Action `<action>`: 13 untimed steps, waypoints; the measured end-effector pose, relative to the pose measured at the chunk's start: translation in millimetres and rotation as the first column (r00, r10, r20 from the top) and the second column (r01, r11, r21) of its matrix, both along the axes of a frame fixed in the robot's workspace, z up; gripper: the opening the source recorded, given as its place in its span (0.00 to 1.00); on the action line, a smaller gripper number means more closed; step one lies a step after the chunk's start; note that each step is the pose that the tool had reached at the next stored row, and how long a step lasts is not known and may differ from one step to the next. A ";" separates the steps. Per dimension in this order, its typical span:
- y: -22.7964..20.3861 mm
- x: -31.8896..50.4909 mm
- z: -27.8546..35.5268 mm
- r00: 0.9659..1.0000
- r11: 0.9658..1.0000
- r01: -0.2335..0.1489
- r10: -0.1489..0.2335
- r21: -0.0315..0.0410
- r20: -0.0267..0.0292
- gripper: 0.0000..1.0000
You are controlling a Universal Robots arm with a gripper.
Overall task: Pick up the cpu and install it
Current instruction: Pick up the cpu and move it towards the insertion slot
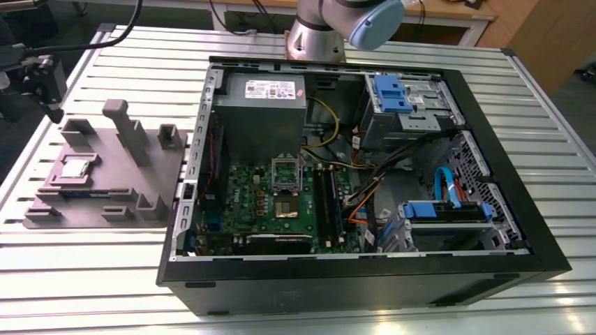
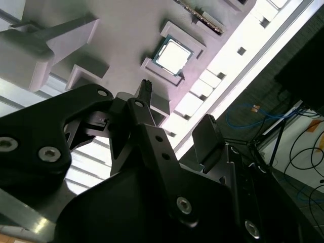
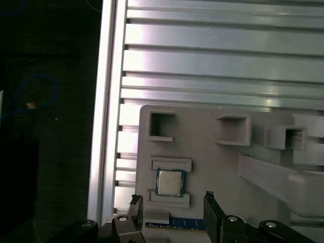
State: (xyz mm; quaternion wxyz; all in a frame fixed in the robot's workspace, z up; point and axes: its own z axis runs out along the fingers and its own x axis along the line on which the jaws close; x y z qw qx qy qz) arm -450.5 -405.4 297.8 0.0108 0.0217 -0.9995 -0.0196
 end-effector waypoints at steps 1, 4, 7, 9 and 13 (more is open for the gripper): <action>-0.3 0.0 -1.8 1.000 1.000 0.001 -0.001 0.000 0.000 0.59; -1.1 0.0 -7.2 1.000 1.000 0.004 -0.004 0.000 0.000 0.59; -1.3 0.1 -10.3 1.000 1.000 0.005 -0.005 0.000 0.000 0.59; -1.3 0.1 -10.3 1.000 1.000 0.005 -0.005 0.000 0.000 0.59; -1.3 0.1 -10.5 1.000 1.000 0.005 -0.005 0.000 0.000 0.59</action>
